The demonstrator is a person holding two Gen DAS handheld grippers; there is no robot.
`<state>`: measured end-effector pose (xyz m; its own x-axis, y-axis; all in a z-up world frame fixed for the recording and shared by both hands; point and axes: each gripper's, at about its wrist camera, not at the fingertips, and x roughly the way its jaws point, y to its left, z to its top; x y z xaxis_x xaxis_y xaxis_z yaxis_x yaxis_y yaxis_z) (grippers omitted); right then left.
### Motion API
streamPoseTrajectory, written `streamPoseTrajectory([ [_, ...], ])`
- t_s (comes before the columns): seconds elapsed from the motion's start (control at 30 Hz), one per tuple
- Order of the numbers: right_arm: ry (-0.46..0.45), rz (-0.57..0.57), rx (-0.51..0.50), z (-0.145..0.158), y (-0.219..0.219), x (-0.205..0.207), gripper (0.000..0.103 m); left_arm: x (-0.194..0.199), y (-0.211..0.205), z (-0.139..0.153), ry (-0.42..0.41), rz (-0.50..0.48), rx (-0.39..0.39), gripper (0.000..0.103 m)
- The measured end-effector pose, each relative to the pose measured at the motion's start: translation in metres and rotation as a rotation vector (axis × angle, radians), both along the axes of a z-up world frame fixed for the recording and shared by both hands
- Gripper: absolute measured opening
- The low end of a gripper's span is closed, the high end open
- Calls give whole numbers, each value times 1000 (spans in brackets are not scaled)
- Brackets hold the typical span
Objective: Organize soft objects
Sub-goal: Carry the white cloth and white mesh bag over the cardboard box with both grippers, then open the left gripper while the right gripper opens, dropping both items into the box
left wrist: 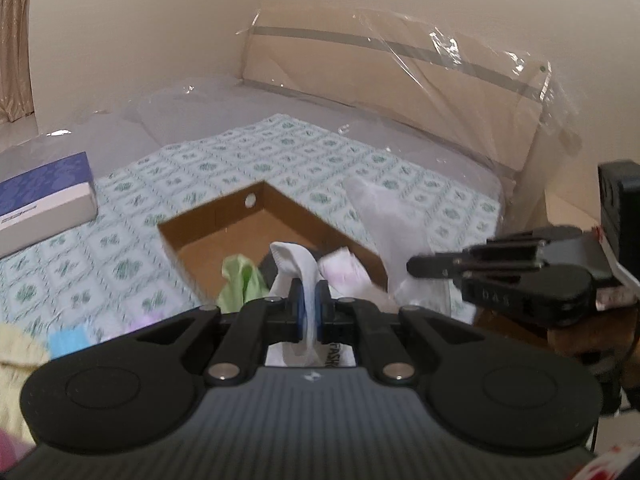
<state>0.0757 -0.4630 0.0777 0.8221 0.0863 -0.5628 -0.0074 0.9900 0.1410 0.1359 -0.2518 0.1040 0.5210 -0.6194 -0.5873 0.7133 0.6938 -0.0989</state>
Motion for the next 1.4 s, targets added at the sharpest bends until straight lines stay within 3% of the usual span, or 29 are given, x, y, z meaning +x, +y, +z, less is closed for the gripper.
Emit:
streamPoseTrajectory([
  [0.33, -37, 24, 1, 8, -32, 92, 1, 103, -52, 5, 6, 73, -62, 4],
  [0.6, -47, 10, 3, 0, -45, 137, 1, 165, -74, 8, -1, 92, -92, 4],
  [1.1, -38, -1, 24, -14, -47, 159, 1, 196, -83, 21, -31, 96, -122, 4],
  [1.4, -23, -4, 25, -22, -48, 166, 1, 202, -89, 7, -9, 100, -113, 4],
])
